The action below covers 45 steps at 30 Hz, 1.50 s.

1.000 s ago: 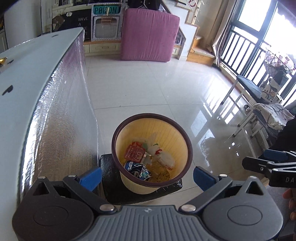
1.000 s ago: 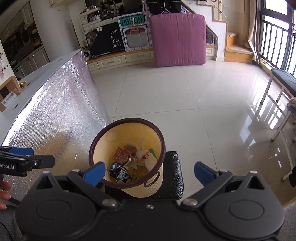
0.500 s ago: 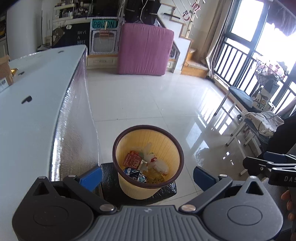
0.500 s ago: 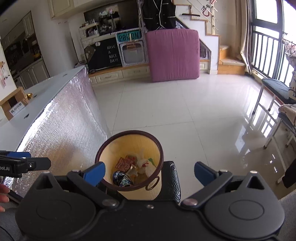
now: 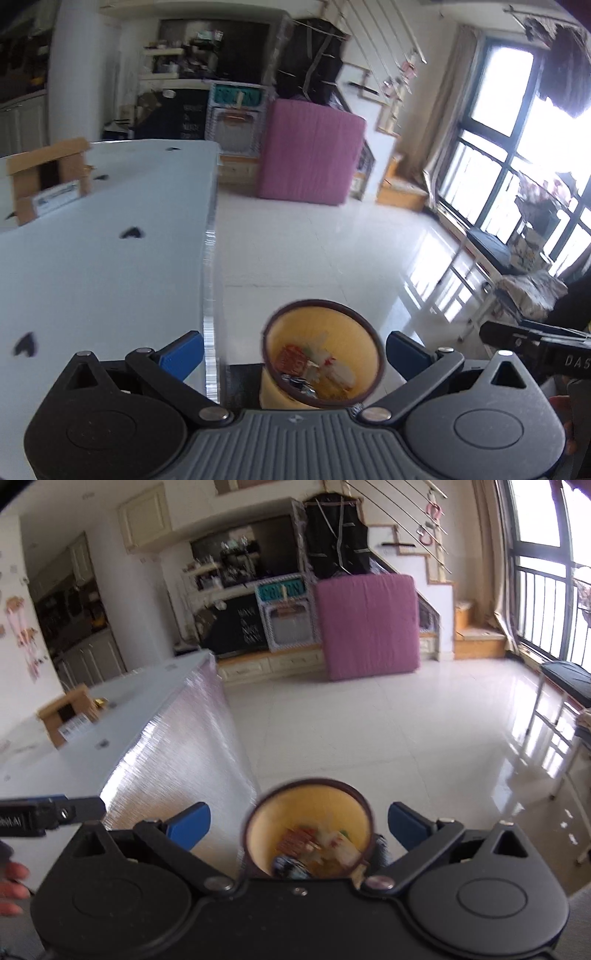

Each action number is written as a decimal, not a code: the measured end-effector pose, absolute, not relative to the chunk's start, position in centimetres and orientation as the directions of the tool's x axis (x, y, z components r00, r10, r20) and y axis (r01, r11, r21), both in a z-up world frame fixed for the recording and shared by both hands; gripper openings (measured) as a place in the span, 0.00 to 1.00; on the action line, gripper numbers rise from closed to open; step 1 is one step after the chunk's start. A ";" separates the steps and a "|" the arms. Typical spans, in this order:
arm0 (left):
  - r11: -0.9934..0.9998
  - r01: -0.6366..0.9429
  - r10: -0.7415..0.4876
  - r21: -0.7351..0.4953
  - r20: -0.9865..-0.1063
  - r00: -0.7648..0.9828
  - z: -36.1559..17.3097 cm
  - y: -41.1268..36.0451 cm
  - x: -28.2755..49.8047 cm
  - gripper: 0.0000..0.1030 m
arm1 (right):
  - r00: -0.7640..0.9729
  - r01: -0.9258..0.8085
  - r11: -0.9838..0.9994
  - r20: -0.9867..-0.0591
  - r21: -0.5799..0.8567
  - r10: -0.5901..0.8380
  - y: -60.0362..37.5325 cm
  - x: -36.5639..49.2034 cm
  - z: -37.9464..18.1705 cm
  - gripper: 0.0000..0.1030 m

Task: Collect trash
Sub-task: 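Move both open tools from the wastebasket back over the table, then grasp the small brown cardboard box with the left tool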

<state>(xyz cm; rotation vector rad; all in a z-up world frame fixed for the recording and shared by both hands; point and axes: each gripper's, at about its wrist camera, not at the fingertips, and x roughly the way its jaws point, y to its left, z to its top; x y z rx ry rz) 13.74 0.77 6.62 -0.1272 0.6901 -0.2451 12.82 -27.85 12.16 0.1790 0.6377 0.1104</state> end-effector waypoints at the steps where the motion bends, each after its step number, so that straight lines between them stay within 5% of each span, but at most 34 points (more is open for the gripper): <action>1: 0.966 0.166 -0.253 -0.197 -0.611 0.750 6.6 1.5 13.6 1.00 | 0.802 -0.055 0.978 -0.575 0.199 0.162 -27.2 13.0 12.4 1.00; 22: 0.965 -0.137 -0.002 -0.221 -0.533 0.846 7.5 22.6 13.3 1.00 | 0.742 -0.345 0.921 -0.550 0.179 0.385 -7.5 20.3 14.5 1.00; 32: 0.994 -0.013 -0.039 -0.104 -0.477 0.878 8.7 28.8 20.6 1.00 | 0.675 -0.451 0.860 -0.540 0.238 0.504 0.9 28.1 15.4 1.00; 39: 0.991 0.096 -0.132 -0.095 -0.525 0.841 8.0 32.6 28.3 1.00 | 0.606 -0.481 0.815 -0.548 0.324 0.576 6.1 37.4 16.7 0.99; 45: 0.967 0.243 -0.244 -0.072 -0.528 0.814 7.6 34.3 33.3 1.00 | 0.540 -0.476 0.777 -0.561 0.411 0.627 9.5 44.3 17.4 0.77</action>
